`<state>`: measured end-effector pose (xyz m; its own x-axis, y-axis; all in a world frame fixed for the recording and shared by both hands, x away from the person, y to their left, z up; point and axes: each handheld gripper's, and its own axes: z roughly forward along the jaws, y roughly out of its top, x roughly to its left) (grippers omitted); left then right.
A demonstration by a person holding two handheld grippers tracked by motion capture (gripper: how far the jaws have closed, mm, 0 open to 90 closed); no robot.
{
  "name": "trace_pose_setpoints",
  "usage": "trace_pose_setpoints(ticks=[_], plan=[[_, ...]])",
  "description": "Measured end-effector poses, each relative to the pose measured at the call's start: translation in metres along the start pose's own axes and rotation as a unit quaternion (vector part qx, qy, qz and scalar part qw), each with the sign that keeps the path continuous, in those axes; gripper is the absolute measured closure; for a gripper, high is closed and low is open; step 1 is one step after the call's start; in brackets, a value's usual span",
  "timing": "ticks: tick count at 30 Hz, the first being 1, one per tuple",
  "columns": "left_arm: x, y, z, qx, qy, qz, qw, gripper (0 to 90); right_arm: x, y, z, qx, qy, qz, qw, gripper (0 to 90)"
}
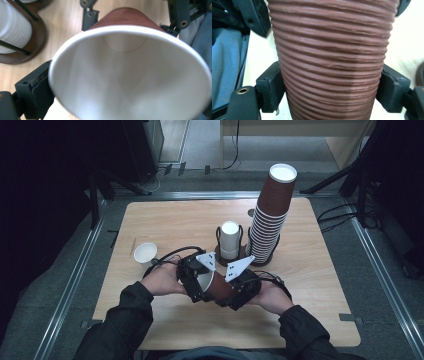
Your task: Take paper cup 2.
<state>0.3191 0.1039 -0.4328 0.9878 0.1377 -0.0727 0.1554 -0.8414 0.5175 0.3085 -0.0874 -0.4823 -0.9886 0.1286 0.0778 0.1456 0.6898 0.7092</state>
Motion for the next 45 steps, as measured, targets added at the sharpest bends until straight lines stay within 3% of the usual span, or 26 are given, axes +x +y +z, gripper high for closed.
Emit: trace_pose_setpoints(ticks=[9, 17, 20, 21, 22, 23, 25, 32, 36, 39, 41, 45], plan=[[0.005, -0.014, -0.014, -0.042, 0.002, -0.029, 0.9987, 0.0, -0.004, -0.003, -0.008, -0.013, -0.015, 0.002, 0.9998, 20.8], [0.008, -0.028, -0.023, -0.088, -0.005, -0.057, 0.9945, 0.0, -0.006, -0.004, -0.014, -0.026, -0.022, 0.006, 0.9994, 20.8], [0.008, -0.032, -0.022, -0.121, -0.004, -0.068, 0.9903, 0.0, -0.006, -0.004, -0.017, -0.035, -0.025, 0.007, 0.9991, 20.8], [0.008, -0.032, -0.022, -0.121, -0.004, -0.068, 0.9903, 0.0, -0.006, -0.004, -0.017, -0.038, -0.024, 0.008, 0.999, 20.8], [0.008, -0.033, -0.021, -0.141, -0.012, -0.075, 0.9872, 0.0, -0.006, -0.004, -0.018, -0.041, -0.024, 0.005, 0.9988, 20.8], [0.008, -0.033, -0.021, -0.141, -0.012, -0.075, 0.9872, 0.0, -0.006, -0.004, -0.018, -0.041, -0.024, 0.005, 0.9988, 20.8], [0.008, -0.032, -0.019, -0.159, -0.015, -0.08, 0.984, 0.0, -0.005, -0.004, -0.019, -0.047, -0.025, 0.005, 0.9986, 20.8], [0.007, -0.028, -0.012, -0.176, -0.025, -0.086, 0.9803, 0.0, -0.004, -0.003, -0.02, -0.06, -0.022, 0.004, 0.9979, 20.8], [0.008, -0.024, -0.009, -0.191, -0.024, -0.1, 0.9761, 0.0, -0.004, -0.002, -0.019, -0.066, -0.022, 0.006, 0.9975, 20.8], [0.007, -0.022, -0.009, -0.2, -0.013, -0.102, 0.9744, 0.0, -0.004, -0.001, -0.018, -0.073, -0.02, 0.016, 0.997, 20.8], [0.007, -0.021, -0.008, -0.203, -0.02, -0.106, 0.9731, 0.0, -0.005, -0.001, -0.019, -0.08, -0.023, 0.011, 0.9965, 20.8], [0.006, -0.019, -0.005, -0.198, -0.021, -0.106, 0.9742, 0.0, -0.003, 0.0, -0.018, -0.08, -0.022, 0.012, 0.9964, 20.8]])
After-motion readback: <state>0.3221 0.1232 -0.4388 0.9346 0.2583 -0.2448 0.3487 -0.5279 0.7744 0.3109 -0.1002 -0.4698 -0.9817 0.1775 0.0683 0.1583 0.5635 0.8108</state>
